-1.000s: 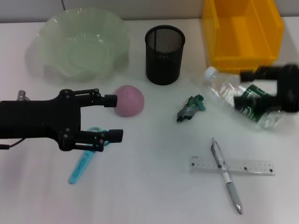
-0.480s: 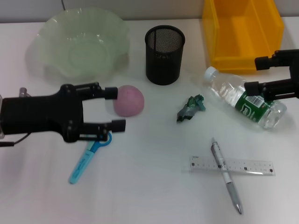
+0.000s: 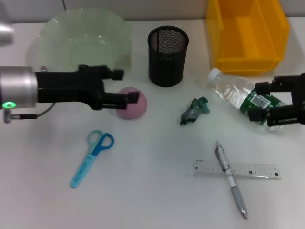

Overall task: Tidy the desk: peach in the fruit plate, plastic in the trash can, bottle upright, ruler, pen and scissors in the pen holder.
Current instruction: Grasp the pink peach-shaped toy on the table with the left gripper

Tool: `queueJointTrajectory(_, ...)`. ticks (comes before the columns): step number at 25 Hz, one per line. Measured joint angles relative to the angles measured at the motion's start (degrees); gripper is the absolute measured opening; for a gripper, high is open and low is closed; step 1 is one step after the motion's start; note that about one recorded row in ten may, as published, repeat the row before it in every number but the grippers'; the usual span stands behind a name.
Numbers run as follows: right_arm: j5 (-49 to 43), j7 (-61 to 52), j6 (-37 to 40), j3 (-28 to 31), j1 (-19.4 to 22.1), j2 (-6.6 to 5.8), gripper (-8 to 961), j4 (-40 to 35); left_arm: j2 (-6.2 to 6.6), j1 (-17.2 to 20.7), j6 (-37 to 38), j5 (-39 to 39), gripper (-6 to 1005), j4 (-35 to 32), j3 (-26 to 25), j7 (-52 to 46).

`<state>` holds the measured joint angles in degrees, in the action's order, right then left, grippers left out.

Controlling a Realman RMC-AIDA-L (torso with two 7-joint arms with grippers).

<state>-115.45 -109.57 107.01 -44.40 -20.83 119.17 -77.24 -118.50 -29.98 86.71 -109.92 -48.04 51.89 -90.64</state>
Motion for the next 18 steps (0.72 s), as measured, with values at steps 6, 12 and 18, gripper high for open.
queueJointTrajectory(6, 3.0, 4.5, -0.1, -0.2, 0.6, 0.08, 801, 5.9, -0.17, -2.2, -7.0, -1.5, 818, 3.5, 3.9, 0.0)
queueJointTrajectory(12, 6.4, 9.3, -0.7, 0.2, -0.1, 0.07, 801, 12.3, -0.20, -2.5, -9.7, -1.3, 816, 5.4, 5.2, 0.5)
queueJointTrajectory(18, 6.2, 10.4, -2.1, -0.4, -1.0, -0.05, 801, 14.5, -0.38, -2.3, -12.4, -1.3, 814, 5.9, 8.0, 0.5)
